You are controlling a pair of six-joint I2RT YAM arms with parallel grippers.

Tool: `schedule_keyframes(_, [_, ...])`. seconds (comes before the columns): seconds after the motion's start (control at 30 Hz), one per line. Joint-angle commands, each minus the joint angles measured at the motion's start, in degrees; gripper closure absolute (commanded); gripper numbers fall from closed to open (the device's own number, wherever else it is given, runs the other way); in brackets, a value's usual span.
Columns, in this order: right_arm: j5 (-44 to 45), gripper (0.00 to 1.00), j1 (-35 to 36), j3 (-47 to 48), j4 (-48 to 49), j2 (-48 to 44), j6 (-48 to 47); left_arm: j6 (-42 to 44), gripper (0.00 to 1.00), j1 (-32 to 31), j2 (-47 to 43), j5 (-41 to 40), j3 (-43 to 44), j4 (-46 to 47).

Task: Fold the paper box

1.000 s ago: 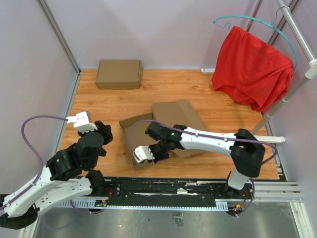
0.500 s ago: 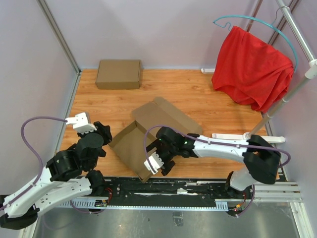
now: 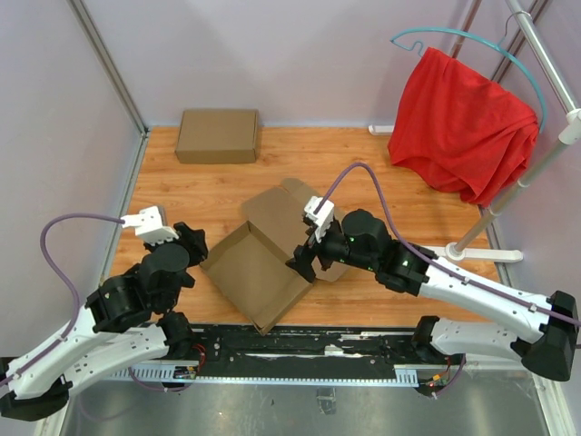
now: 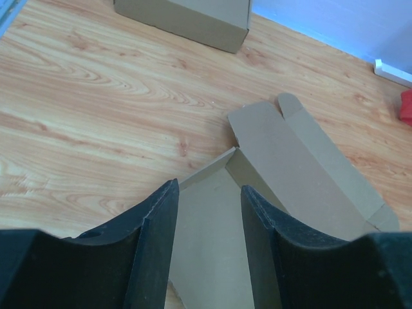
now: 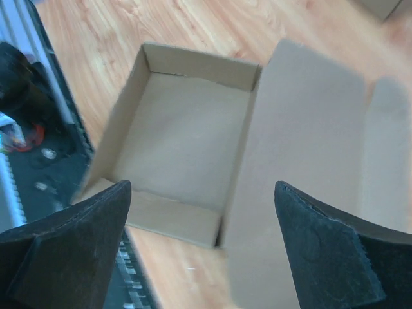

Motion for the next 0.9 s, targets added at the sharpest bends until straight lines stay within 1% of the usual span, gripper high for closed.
schedule_keyframes(0.0, [-5.29,0.22,-1.36,-5.51,1.73,1.92,30.23,0.97,0.51,0.13,1.21,0.81,-0.80,3.27])
schedule_keyframes(0.03, [-4.97,0.38,-1.61,-6.12,2.00,3.33,34.31,0.88,0.51,0.13,1.71,0.83,-0.67,3.00])
schedule_keyframes(0.07, [-3.18,0.52,-1.66,-5.66,-0.37,4.92,38.84,0.78,0.51,0.13,2.20,0.79,-0.56,2.62])
schedule_keyframes(0.1, [-0.48,0.62,-1.62,-4.13,-4.88,6.53,43.56,0.50,0.51,0.13,2.47,0.73,-0.46,2.28])
schedule_keyframes(0.13, [2.70,0.68,-1.42,-2.73,-10.10,8.47,48.06,0.32,0.51,0.18,2.61,0.74,-0.49,2.12])
schedule_keyframes(0.2, [6.81,0.57,-0.51,-0.37,-16.89,11.45,53.99,0.16,0.51,0.13,2.43,0.98,-0.70,2.29])
schedule_keyframes(0.23, [8.71,0.50,0.61,-0.47,-17.71,12.20,56.08,0.17,0.51,0.16,2.26,1.00,-0.73,2.33])
schedule_keyframes(0.27, [10.21,0.40,1.85,-0.73,-17.13,12.32,57.89,0.23,0.51,0.18,2.01,0.94,-0.77,2.45])
schedule_keyframes(0.37, [12.42,0.29,3.97,-1.16,-16.95,12.40,63.81,0.28,0.51,0.13,1.23,0.71,-0.87,2.45])
schedule_keyframes(0.47, [12.89,0.29,4.37,-1.45,-19.40,12.55,70.59,0.16,0.51,0.13,0.76,0.72,-1.02,2.34])
schedule_keyframes(0.57, [16.00,0.30,6.42,-2.39,-20.36,12.21,75.77,-0.09,0.51,0.18,0.55,0.74,-1.06,2.26])
schedule_keyframes(0.7, [16.46,0.34,7.23,-2.48,-20.47,14.66,79.54,-0.07,0.51,0.14,0.07,0.50,-0.97,2.28])
schedule_keyframes(0.87, [15.72,0.39,7.26,-2.39,-16.79,18.48,79.81,-0.37,0.51,0.13,-0.70,0.57,-1.14,2.08])
